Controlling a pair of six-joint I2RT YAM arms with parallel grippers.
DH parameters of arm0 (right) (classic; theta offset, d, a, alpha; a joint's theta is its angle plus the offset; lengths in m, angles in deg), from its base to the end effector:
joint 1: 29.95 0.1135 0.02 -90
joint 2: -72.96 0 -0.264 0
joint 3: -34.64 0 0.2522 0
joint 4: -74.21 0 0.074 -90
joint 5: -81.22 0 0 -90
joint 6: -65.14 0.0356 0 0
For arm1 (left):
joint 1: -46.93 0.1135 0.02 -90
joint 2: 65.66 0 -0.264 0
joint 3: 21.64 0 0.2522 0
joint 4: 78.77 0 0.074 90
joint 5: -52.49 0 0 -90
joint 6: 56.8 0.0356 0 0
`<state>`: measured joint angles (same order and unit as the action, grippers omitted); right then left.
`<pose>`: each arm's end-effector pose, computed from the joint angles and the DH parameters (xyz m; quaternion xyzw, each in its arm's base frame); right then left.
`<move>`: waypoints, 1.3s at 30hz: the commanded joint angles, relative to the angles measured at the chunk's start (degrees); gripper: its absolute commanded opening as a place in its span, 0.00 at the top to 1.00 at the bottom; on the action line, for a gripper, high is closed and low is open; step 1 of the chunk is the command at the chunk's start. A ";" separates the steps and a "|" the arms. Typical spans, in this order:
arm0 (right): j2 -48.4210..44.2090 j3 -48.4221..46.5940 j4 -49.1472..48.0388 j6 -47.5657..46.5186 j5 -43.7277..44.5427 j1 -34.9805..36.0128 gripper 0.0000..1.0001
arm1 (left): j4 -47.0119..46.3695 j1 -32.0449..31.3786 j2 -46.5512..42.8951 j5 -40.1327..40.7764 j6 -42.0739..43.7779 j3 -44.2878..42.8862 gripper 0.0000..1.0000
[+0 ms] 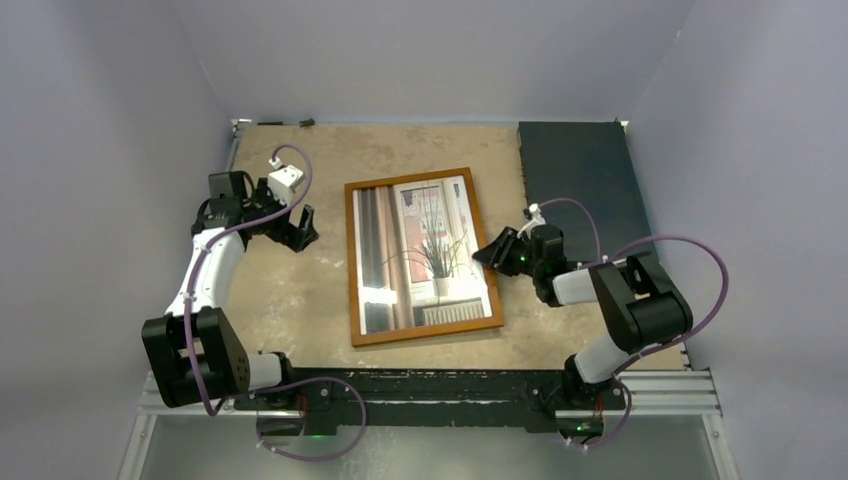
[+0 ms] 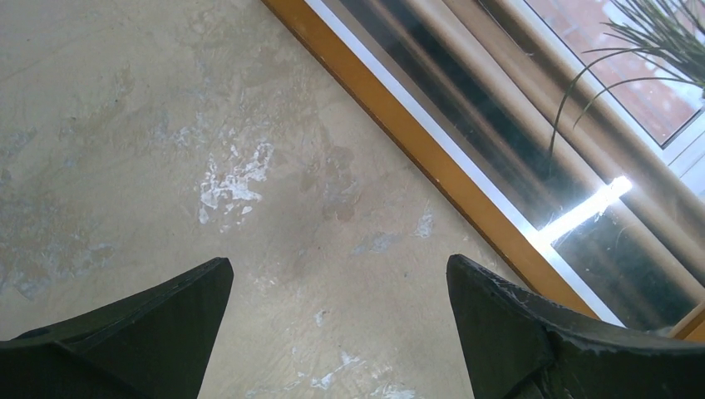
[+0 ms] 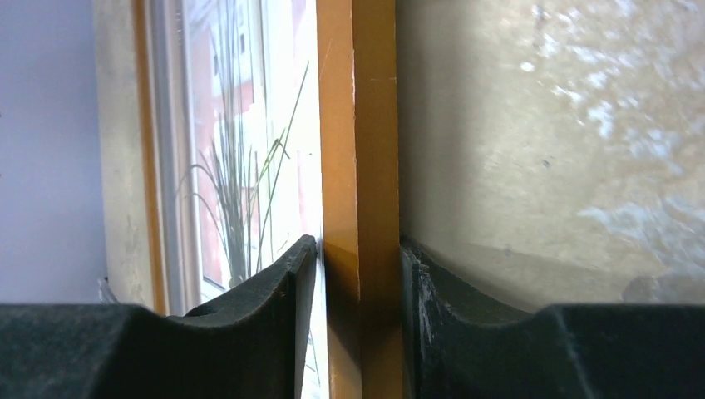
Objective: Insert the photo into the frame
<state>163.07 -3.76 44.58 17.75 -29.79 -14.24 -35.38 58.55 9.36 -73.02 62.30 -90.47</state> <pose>0.2624 0.0871 0.1392 0.0906 0.8168 0.3997 0.4060 0.2679 0.0340 0.2629 0.2399 0.8673 -0.1538 0.4080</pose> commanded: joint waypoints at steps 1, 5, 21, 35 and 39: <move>1.98 0.78 -13.15 3.19 4.65 0.12 0.56 | -1.28 0.29 -0.76 -0.66 -1.59 0.77 0.00; 2.53 -0.68 -11.99 1.42 4.78 0.13 0.48 | -2.59 0.25 -0.76 -0.42 -2.37 2.31 0.00; -14.50 -10.96 17.87 -7.29 24.25 0.04 0.01 | -15.65 0.15 1.75 4.33 -14.55 6.16 0.00; -14.61 -9.21 9.63 -23.36 65.53 -1.41 0.01 | -49.20 -5.67 7.42 23.93 -30.89 20.93 0.00; -13.28 -4.23 -0.31 -25.70 63.13 -3.26 0.01 | -64.18 -6.55 8.29 25.91 -31.06 29.65 0.00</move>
<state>149.06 -11.70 55.72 -3.23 28.87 -15.99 -79.84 52.80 17.71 -51.62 34.19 -67.57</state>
